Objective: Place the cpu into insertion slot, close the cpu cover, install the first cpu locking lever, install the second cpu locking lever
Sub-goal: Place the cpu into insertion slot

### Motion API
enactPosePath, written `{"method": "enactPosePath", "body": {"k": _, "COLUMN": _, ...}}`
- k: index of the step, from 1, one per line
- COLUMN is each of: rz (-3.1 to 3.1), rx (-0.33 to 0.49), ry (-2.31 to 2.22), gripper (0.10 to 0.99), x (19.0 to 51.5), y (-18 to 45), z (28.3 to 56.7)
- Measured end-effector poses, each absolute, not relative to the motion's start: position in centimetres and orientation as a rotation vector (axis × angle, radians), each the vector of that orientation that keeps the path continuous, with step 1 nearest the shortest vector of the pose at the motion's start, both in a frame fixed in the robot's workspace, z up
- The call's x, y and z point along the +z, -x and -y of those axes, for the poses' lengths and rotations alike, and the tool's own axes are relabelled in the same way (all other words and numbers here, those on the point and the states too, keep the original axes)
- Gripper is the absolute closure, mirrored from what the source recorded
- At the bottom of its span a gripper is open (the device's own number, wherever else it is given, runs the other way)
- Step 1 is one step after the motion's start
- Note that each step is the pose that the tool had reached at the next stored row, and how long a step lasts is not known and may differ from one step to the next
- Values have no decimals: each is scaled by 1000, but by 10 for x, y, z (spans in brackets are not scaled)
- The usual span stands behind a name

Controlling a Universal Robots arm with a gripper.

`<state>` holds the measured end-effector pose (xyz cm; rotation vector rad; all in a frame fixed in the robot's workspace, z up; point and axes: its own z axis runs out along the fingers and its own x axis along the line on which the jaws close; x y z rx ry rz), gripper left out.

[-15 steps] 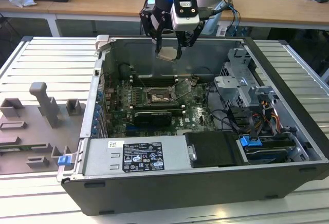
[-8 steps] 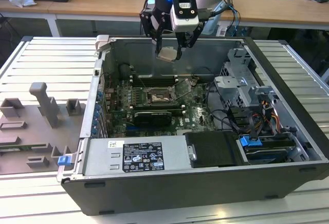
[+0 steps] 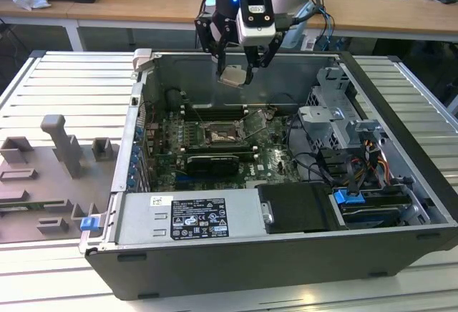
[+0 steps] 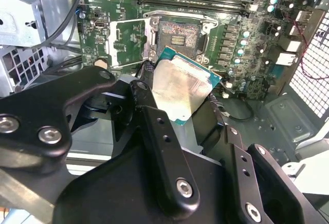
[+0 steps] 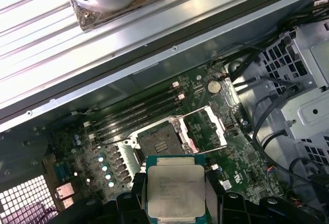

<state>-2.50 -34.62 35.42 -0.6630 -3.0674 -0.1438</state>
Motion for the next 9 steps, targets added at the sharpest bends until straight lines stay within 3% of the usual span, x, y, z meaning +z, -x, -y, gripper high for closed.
{"method": "enactPosePath", "body": {"k": 9, "rz": 3063, "rx": -144, "ry": 684, "gripper": 545, "x": 352, "y": 25, "z": 346}}
